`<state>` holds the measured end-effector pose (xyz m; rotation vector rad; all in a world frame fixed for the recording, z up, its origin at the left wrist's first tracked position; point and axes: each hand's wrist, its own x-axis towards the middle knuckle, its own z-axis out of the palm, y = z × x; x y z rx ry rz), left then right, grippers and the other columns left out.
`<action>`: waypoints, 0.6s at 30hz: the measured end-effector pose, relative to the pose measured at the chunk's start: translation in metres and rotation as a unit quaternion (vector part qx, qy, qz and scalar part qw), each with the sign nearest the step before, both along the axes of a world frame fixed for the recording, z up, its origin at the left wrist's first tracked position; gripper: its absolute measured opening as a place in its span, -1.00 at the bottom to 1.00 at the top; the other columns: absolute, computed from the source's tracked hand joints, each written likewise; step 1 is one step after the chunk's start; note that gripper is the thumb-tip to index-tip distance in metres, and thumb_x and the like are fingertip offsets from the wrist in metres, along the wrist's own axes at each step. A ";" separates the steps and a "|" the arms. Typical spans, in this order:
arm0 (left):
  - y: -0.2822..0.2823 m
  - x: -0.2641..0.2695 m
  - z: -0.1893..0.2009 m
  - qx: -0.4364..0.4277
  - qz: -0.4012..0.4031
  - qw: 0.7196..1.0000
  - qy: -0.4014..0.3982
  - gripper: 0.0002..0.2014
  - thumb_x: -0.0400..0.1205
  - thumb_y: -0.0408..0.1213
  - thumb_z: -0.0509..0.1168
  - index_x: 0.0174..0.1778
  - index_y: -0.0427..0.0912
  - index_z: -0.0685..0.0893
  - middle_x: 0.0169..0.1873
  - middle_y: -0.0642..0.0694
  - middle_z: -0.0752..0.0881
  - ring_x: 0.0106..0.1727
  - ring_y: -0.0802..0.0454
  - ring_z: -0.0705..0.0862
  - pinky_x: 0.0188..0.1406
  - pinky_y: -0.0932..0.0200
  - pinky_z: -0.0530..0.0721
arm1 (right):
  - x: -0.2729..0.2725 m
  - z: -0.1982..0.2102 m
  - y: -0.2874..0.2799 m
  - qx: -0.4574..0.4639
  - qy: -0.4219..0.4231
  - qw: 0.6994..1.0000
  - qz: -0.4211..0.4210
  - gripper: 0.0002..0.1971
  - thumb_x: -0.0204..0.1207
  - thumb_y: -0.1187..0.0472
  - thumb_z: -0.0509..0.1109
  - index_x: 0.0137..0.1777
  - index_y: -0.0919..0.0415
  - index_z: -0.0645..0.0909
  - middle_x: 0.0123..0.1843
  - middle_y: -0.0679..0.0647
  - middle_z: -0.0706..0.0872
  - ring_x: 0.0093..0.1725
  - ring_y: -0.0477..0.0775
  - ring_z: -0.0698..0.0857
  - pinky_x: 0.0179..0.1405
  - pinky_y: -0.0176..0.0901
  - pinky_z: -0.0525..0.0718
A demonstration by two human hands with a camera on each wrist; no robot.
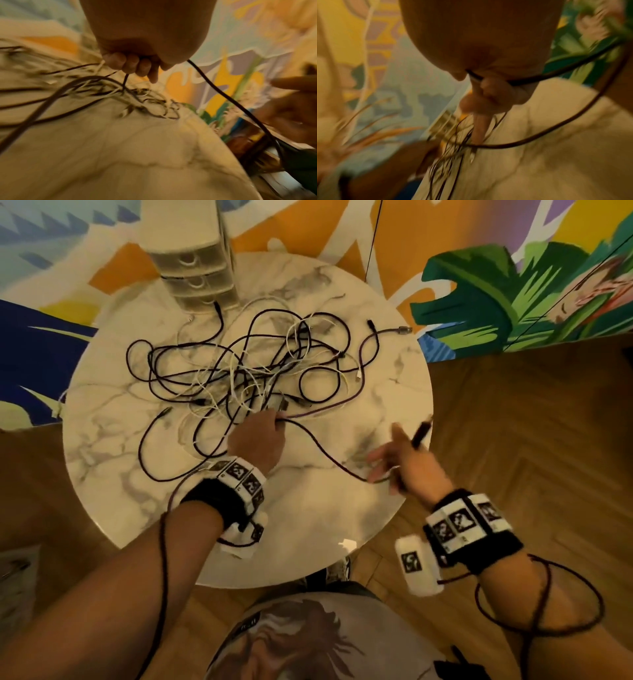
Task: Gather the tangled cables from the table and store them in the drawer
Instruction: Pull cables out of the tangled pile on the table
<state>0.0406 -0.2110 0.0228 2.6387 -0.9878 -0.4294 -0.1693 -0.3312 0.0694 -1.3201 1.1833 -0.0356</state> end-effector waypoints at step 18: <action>0.011 0.028 -0.045 0.084 -0.176 0.970 0.144 -0.57 0.64 -0.25 0.26 0.44 -0.22 0.47 0.47 -0.23 0.39 0.49 -0.18 0.37 0.46 0.09 0.27 | 0.050 0.007 0.007 -0.253 0.102 0.915 0.297 -0.51 0.67 -0.13 0.13 -0.47 0.08 0.28 -0.51 0.04 0.42 -0.51 0.04 0.37 -0.44 -0.07 0.27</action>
